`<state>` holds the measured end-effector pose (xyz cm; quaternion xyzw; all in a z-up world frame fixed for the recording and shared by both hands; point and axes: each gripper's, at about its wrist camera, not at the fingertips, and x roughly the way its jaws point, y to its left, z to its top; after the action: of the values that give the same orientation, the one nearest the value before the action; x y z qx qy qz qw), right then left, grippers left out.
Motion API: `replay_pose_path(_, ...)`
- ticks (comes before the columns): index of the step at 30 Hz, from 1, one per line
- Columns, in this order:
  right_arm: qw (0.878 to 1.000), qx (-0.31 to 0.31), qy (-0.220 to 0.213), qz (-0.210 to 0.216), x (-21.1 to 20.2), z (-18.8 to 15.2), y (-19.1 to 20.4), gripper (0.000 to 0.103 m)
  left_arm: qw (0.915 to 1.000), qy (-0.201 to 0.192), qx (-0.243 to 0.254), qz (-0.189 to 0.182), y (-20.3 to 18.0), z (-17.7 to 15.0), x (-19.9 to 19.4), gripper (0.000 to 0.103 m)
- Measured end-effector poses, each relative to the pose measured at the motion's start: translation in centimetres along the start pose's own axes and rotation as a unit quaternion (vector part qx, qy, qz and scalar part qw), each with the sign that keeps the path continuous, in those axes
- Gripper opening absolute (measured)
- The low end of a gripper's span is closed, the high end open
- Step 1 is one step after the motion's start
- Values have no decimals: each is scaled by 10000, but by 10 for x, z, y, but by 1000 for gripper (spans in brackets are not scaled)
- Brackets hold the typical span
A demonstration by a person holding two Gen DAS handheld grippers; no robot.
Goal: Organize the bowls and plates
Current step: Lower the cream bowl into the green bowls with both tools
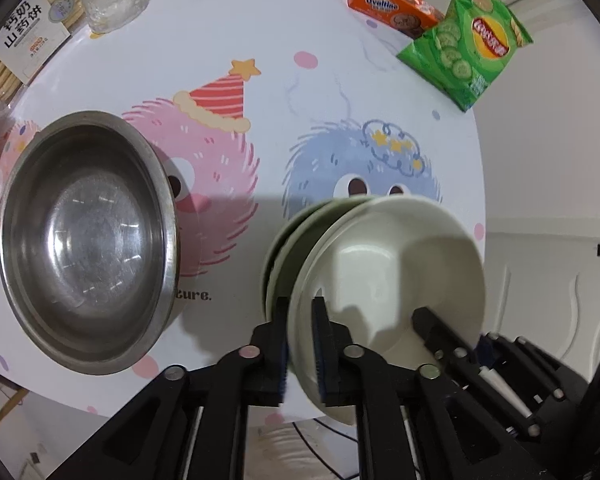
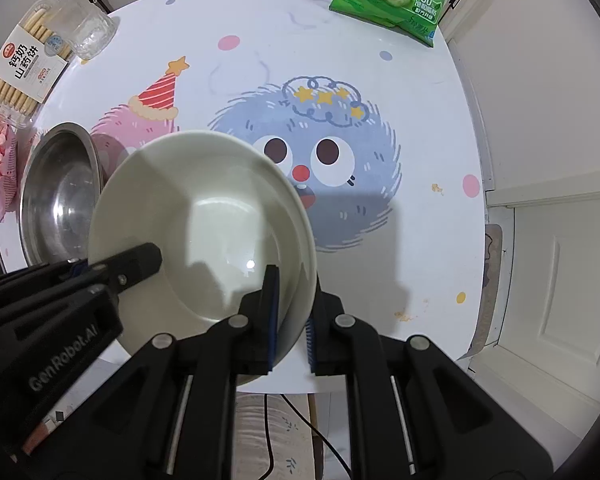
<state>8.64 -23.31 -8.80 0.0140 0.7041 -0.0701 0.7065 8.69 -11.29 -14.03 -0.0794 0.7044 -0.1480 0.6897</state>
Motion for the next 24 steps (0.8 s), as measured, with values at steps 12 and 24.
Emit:
replay_pose_path(12,9999,4,32,-102,1,0,3,14,9998,-8,-103,-193,3,1,-6,21)
replay_pose_path(24,9999,100,49,-88,1,2,0,14,9975,42,-370,-598,12,1,-10,28)
